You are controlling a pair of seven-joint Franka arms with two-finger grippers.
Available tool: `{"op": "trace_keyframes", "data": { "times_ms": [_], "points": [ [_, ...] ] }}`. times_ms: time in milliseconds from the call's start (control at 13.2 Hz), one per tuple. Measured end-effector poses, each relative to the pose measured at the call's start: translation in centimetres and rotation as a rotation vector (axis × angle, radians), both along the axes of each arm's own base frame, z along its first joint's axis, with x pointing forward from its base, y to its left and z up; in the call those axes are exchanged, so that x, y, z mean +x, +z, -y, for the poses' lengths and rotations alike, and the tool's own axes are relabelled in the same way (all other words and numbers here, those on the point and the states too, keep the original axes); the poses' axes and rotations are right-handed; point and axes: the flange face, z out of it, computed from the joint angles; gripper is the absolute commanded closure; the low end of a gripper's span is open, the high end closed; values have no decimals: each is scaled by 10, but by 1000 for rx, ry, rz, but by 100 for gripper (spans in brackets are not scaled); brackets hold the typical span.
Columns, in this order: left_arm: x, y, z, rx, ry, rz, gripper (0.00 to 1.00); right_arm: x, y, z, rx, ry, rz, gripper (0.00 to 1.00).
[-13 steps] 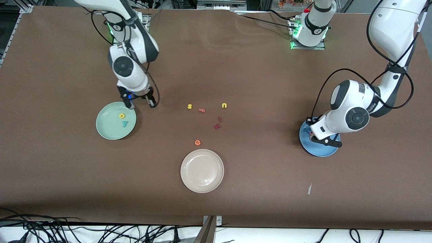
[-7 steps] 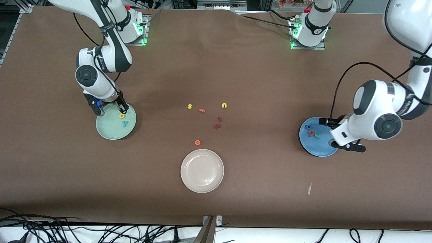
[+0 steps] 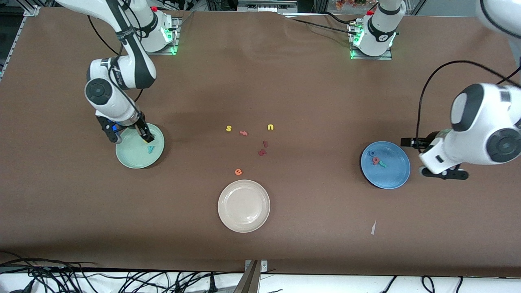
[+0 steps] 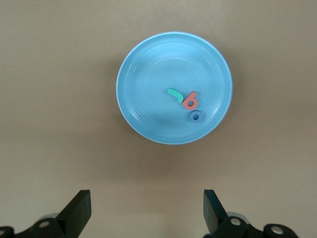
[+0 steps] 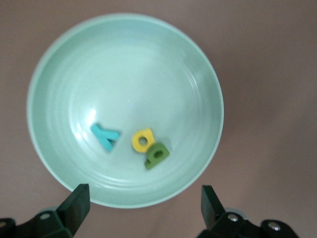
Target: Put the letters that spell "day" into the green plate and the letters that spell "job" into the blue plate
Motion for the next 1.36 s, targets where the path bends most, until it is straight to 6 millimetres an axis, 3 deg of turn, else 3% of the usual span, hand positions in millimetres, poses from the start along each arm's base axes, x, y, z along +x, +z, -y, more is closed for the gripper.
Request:
{"op": "trace_keyframes", "data": {
  "times_ms": [227, 303, 455, 682, 910, 1137, 1364],
  "points": [
    [-17, 67, -52, -36, 124, 91, 0, 39, 67, 31, 8, 74, -4, 1],
    [-25, 91, -60, -29, 138, 121, 0, 46, 90, 42, 14, 114, 0, 1],
    [-42, 144, -46, -17, 122, 202, 0, 51, 127, 56, 30, 219, 14, 2],
    [-71, 208, 2, -18, 48, 292, 0, 35, 180, 66, 54, 421, 13, 5],
    [-81, 216, 26, -17, 36, 287, 0, 14, 235, 59, 55, 557, 48, 4],
    [-80, 213, 18, -15, 51, 284, 0, 0, 274, 45, 49, 607, 37, 4],
    [-78, 215, 14, -15, 53, 299, 0, -3, 310, 54, 51, 669, 21, 4]
  ]
}}
